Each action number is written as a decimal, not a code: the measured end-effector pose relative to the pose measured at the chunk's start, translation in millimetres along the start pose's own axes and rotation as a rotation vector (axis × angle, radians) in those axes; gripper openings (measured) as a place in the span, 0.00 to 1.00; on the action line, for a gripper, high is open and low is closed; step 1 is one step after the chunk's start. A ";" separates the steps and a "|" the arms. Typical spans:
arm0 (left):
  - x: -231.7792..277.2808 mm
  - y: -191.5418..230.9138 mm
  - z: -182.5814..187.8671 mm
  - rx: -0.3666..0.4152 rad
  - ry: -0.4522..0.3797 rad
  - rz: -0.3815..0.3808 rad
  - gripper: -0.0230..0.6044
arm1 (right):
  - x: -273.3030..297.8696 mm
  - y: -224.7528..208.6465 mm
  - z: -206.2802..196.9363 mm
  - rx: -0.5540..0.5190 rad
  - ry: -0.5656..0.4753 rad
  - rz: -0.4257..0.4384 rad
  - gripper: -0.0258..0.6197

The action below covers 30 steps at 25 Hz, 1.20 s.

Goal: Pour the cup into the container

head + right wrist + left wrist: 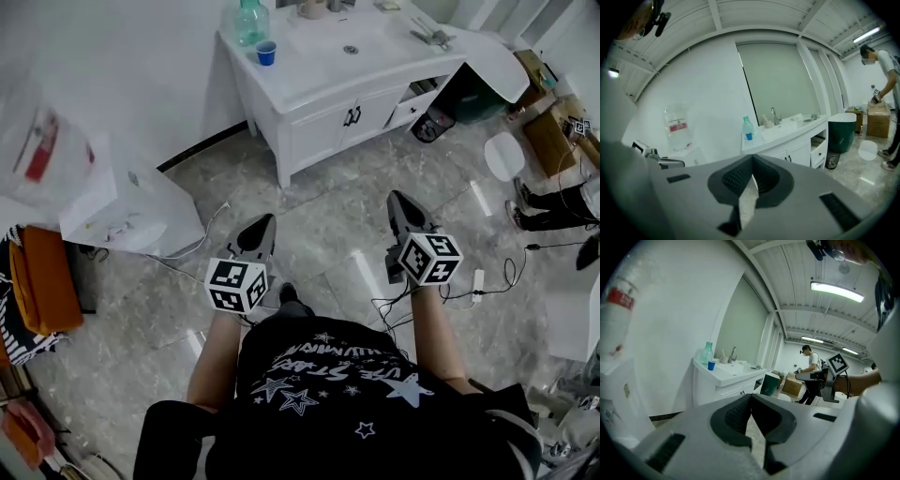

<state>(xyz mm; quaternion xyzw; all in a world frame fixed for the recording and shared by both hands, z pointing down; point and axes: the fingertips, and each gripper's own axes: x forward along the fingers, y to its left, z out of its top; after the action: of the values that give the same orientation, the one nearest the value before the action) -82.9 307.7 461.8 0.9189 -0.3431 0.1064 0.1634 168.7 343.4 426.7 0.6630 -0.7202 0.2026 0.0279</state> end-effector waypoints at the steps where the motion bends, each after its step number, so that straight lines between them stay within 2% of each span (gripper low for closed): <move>1: 1.2 10.5 3.0 0.001 0.000 -0.004 0.06 | 10.3 5.5 2.8 0.000 -0.001 -0.005 0.05; 7: 3.7 67.6 11.7 -0.019 -0.007 -0.015 0.06 | 56.8 32.7 15.9 -0.008 -0.022 -0.023 0.05; 14: 17.7 102.7 23.0 0.026 -0.035 -0.003 0.06 | 92.8 39.7 27.2 -0.013 -0.046 -0.009 0.06; 16: 23.2 108.6 27.1 0.036 -0.040 0.007 0.06 | 104.3 43.0 29.8 -0.013 -0.047 0.021 0.20; 20: 32.0 121.0 34.0 0.021 -0.047 0.034 0.06 | 133.4 44.2 31.9 -0.023 -0.041 0.075 0.23; 24: 46.4 143.8 44.0 0.013 -0.046 0.100 0.06 | 180.5 35.1 39.5 -0.018 -0.031 0.132 0.37; 30: 80.4 179.3 59.1 -0.021 -0.042 0.207 0.06 | 262.2 20.0 59.8 -0.068 -0.017 0.210 0.59</move>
<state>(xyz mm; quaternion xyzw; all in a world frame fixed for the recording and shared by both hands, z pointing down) -137.6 110.2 472.6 0.8787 -0.4406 0.0999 0.1541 131.7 77.1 447.9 0.5843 -0.7922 0.1744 0.0229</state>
